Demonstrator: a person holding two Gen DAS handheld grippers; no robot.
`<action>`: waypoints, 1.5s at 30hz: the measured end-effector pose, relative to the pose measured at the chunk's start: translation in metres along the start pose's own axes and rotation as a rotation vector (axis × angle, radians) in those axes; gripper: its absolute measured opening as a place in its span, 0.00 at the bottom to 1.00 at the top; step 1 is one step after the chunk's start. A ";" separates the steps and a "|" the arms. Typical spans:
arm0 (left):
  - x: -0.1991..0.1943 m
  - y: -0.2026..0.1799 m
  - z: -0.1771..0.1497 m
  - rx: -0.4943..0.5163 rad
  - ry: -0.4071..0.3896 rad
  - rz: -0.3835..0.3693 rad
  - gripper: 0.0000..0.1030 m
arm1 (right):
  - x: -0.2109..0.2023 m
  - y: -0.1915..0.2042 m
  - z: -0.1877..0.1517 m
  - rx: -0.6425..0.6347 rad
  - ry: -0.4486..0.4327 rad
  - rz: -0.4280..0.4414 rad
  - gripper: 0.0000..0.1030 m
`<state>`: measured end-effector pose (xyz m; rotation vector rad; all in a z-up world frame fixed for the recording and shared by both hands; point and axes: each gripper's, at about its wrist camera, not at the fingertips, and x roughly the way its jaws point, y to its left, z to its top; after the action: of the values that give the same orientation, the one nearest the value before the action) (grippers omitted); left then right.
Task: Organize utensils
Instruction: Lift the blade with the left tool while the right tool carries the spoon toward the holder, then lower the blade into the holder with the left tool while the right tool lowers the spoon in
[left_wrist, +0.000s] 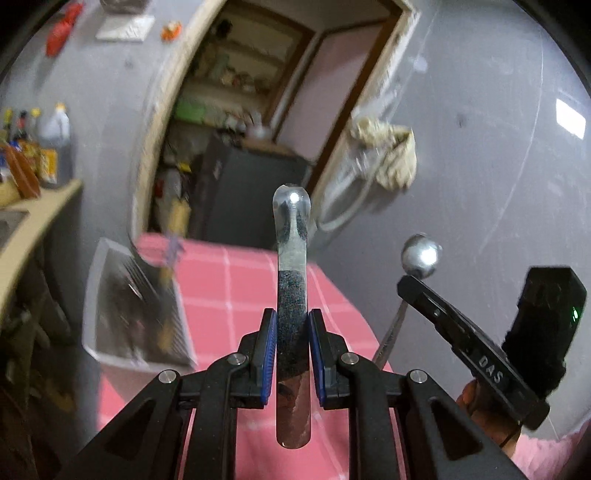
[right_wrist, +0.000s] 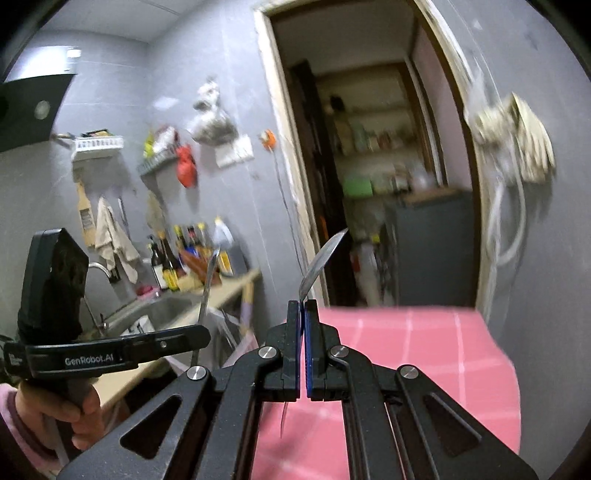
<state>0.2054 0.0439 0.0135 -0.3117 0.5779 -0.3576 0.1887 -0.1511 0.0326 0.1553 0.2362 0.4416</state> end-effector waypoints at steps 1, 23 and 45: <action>-0.006 0.003 0.006 -0.001 -0.018 0.007 0.16 | 0.002 0.007 0.005 -0.005 -0.016 0.008 0.02; 0.000 0.088 0.028 0.021 -0.201 0.116 0.16 | 0.095 0.069 -0.026 -0.028 0.041 0.138 0.02; 0.010 0.101 -0.006 0.045 -0.196 0.101 0.16 | 0.108 0.063 -0.061 -0.079 0.167 0.176 0.02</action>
<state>0.2339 0.1284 -0.0343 -0.2702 0.3907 -0.2391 0.2425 -0.0409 -0.0340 0.0621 0.3707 0.6389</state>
